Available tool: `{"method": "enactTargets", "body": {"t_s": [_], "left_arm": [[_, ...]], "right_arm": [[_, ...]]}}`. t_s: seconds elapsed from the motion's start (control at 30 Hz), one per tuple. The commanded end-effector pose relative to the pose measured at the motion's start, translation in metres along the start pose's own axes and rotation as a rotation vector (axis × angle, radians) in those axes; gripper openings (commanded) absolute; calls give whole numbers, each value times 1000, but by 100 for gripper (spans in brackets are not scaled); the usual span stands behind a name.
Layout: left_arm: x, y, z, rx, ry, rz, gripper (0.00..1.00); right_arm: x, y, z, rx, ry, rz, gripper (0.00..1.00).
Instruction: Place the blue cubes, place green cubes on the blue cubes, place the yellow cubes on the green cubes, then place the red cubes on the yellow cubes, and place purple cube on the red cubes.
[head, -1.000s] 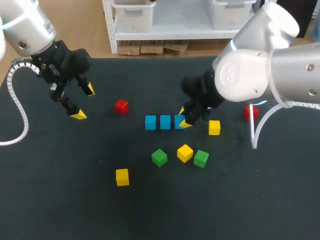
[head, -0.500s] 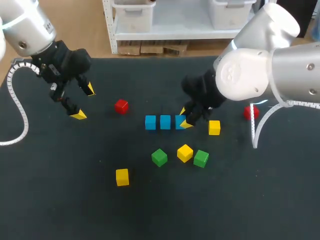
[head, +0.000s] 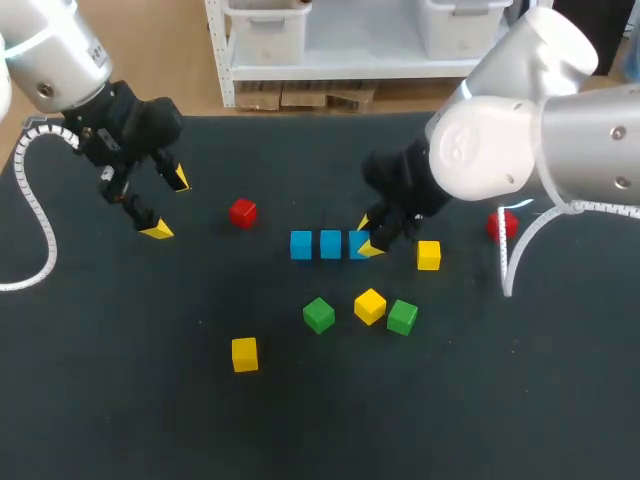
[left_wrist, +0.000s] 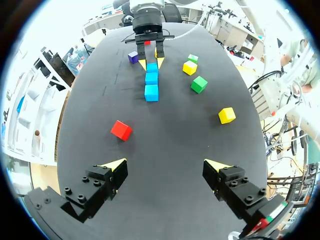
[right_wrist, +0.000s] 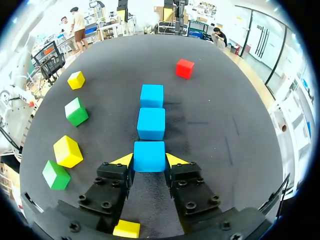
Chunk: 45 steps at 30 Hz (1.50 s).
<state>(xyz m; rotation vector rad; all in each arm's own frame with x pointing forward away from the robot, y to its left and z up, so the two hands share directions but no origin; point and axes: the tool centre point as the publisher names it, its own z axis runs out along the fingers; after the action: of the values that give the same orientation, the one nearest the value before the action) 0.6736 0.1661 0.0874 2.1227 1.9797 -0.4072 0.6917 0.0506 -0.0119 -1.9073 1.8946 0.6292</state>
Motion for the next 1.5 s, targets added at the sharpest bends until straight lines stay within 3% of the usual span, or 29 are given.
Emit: {"method": "enactTargets", "body": {"t_s": [0.03, 0.23, 0.27, 0.3, 0.33, 0.67, 0.97, 1.2, 1.5], "left_arm": [[1, 1, 0, 1, -2, 3, 100], [1, 1, 0, 1, -2, 3, 100], [1, 1, 0, 1, -2, 3, 100], [1, 1, 0, 1, -2, 3, 100], [1, 1, 0, 1, -2, 3, 100], [1, 1, 0, 1, -2, 3, 100], [1, 1, 0, 1, -2, 3, 100], [1, 1, 0, 1, -2, 3, 100], [1, 1, 0, 1, -2, 3, 100]], "right_arm": [[1, -2, 1, -4, -2, 0, 2], [1, -2, 1, -4, -1, 0, 45], [1, -2, 1, -5, -1, -1, 64], [1, -2, 1, -6, 0, -1, 92], [1, -2, 1, -6, 0, -1, 100], [3, 0, -14, 7, -4, 5, 100], [12, 19, -64, 85, 7, 12, 100], [23, 58, -98, 144, 1, 65, 100], [33, 122, -107, 215, -28, 219, 100]]}}
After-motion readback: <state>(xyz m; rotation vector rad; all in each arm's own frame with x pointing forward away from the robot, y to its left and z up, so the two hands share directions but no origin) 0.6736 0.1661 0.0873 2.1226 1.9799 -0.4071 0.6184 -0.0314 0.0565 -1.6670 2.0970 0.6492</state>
